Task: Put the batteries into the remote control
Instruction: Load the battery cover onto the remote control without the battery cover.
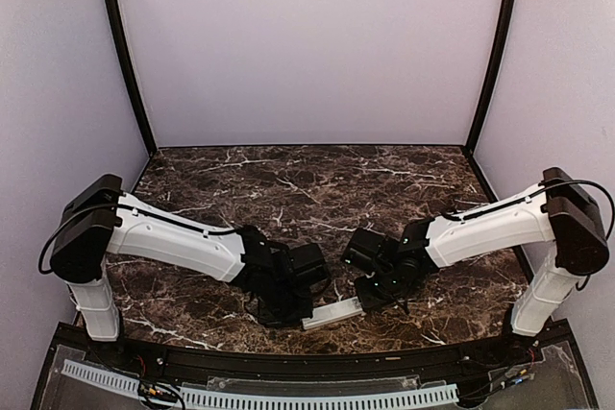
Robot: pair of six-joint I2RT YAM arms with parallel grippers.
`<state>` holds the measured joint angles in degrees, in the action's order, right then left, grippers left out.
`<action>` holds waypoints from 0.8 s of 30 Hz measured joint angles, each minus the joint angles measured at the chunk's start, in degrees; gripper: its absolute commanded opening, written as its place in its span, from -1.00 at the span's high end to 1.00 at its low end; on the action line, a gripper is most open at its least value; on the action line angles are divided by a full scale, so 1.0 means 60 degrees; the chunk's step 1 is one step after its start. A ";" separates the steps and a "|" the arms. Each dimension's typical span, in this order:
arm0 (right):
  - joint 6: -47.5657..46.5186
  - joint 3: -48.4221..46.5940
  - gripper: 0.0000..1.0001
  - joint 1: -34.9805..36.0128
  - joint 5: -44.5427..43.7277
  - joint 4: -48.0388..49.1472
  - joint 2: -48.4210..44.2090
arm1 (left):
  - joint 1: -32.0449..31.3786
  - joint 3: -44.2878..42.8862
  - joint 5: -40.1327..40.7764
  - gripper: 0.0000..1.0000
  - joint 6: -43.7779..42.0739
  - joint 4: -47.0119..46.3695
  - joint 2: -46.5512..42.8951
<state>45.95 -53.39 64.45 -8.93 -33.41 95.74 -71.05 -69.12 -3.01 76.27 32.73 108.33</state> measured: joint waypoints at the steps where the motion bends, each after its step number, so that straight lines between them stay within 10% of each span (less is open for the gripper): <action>1: 0.0000 -0.0004 1.00 0.0004 -0.0015 -0.0007 0.0000 | -0.0015 0.0087 0.0000 1.00 0.0058 -0.0087 -0.0062; 24: -0.2142 -0.1428 1.00 0.0120 0.0437 -0.0484 -0.2069 | -0.0270 0.2393 0.3067 0.82 0.0692 0.0634 -0.3606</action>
<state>33.10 -61.95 65.17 -6.31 -36.32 83.33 -72.66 -54.76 15.40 80.42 36.53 86.70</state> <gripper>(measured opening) 0.003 0.029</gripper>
